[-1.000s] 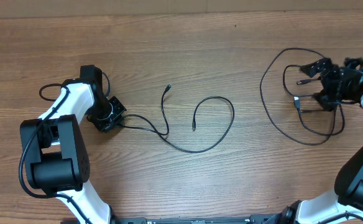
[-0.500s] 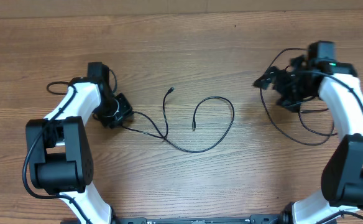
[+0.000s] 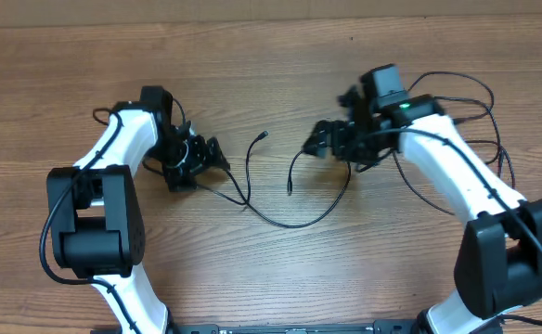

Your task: Untangle cables

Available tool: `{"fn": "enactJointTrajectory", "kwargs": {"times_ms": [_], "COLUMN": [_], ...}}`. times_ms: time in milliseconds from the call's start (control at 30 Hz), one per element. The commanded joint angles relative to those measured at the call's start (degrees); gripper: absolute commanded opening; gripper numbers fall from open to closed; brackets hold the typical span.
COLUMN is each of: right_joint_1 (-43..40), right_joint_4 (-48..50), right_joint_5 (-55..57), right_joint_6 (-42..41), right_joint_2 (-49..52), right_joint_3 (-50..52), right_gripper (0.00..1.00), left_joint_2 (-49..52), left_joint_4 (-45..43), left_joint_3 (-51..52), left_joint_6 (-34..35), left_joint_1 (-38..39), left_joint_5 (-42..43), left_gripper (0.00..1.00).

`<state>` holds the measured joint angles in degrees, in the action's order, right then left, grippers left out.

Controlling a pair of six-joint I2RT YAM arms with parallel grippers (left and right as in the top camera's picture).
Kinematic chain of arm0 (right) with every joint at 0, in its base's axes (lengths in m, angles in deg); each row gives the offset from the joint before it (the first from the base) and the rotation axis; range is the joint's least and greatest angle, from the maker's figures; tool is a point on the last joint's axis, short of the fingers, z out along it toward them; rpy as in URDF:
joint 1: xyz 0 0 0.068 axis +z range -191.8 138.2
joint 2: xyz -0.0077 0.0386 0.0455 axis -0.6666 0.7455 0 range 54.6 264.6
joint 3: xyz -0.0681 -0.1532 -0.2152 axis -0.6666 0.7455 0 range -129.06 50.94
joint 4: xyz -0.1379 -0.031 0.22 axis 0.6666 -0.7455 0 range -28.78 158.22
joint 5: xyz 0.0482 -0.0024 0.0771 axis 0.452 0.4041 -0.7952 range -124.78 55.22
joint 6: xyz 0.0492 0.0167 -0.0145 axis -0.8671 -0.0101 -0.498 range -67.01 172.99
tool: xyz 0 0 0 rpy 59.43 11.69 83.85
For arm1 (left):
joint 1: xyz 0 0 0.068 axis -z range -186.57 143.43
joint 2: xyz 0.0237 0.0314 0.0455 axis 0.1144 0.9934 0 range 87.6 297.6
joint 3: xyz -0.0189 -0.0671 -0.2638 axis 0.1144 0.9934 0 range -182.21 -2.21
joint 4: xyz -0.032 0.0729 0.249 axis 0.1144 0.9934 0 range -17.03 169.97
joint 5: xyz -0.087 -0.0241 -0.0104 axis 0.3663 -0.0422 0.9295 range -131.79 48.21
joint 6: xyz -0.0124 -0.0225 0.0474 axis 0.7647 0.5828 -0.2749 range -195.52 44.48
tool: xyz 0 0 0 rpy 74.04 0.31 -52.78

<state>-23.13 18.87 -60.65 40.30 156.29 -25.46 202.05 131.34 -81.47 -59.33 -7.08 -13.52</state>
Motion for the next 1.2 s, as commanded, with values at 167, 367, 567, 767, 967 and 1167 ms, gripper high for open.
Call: {"fn": "enactJointTrajectory", "kwargs": {"times_ms": [167, 367, 567, 767, 967, 1167], "right_joint_1": [11.23, 17.40, 20.76, 22.25, 24.74, 27.61], "right_joint_4": [8.26, 14.08, 17.84, 20.70, 24.24, 26.84], "right_joint_5": [0.17, 0.35, 4.22, 5.92, 8.52, 15.58], "right_joint_6": [7.13, 14.01, 16.20, 16.17, 16.17, 16.17], "right_joint_2": [0.13, 0.26, 2.10, 6.05, 11.80, 15.72], "right_joint_3": [-0.48, -0.46, -0.48, -0.46, -0.48, -0.48], "right_gripper": [1.00, 1.00, 1.00, 0.91, 0.79, 0.63], "left_joint_2": [-0.07, -0.04, -0.04, -0.04, -0.04, -0.04], "left_joint_4": [6.12, 6.45, 6.36, 6.82, 7.63, 7.58], "left_joint_3": [-12.46, -13.60, -13.60, -13.57, -13.57, -13.57], "left_joint_6": [-8.72, -8.41, -6.71, -4.70, -4.37, -4.37], "left_joint_1": [-1.57, -4.63, -9.07, -13.79, -14.88, -14.73], "left_joint_5": [7.93, 13.03, 12.63, 12.31, 6.03, 0.98], "left_gripper": [1.00, 1.00, 1.00, 0.99, 1.00, 1.00]}}
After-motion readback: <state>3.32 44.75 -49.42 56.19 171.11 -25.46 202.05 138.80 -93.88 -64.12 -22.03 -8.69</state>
